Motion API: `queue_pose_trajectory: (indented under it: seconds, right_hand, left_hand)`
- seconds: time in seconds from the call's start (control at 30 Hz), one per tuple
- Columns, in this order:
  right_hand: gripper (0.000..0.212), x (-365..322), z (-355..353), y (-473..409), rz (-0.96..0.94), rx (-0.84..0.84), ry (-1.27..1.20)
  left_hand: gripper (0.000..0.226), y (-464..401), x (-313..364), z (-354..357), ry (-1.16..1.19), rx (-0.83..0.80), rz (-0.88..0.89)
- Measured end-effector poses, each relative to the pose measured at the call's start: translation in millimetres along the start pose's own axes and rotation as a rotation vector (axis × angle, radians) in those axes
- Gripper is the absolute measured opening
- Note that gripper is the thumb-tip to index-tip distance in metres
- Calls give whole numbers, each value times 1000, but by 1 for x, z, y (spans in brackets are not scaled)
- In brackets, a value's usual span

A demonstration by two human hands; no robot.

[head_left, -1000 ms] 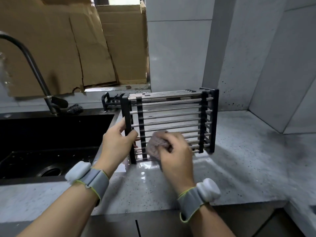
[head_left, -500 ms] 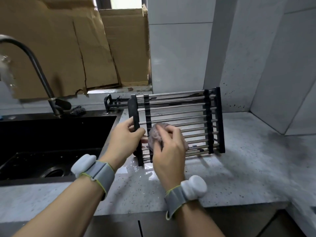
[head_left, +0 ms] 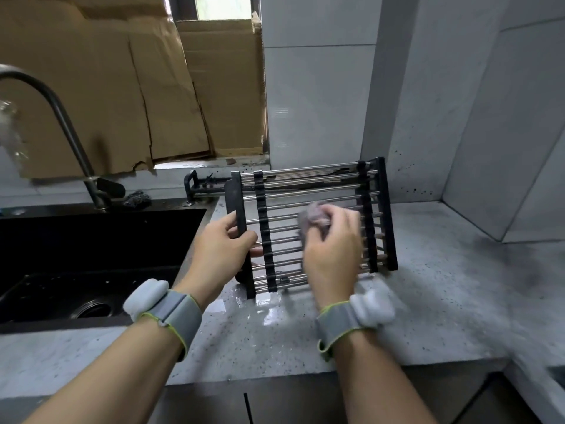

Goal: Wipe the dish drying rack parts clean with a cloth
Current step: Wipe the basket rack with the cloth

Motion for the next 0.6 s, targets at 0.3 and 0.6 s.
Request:
queue_pose_trajectory:
  seconds: [0.3, 0.6]
  right_hand:
    - [30, -14, -26, 9, -77, -192, -235]
    - [32, 38, -32, 40, 131, -100, 11]
  left_hand:
    - [18, -8, 4, -9, -38, -12, -48]
    - [20, -3, 3, -3, -26, -32, -60]
Point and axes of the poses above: each hand's wrist, its own y-axis away from the middle knuckle, its own z-axis out of the palm, x = y × z, the point moved 7 cm from there along -y, towards the middle knuckle, and after that the axes turned 8 degrees about -z, right-handed, at the moved point
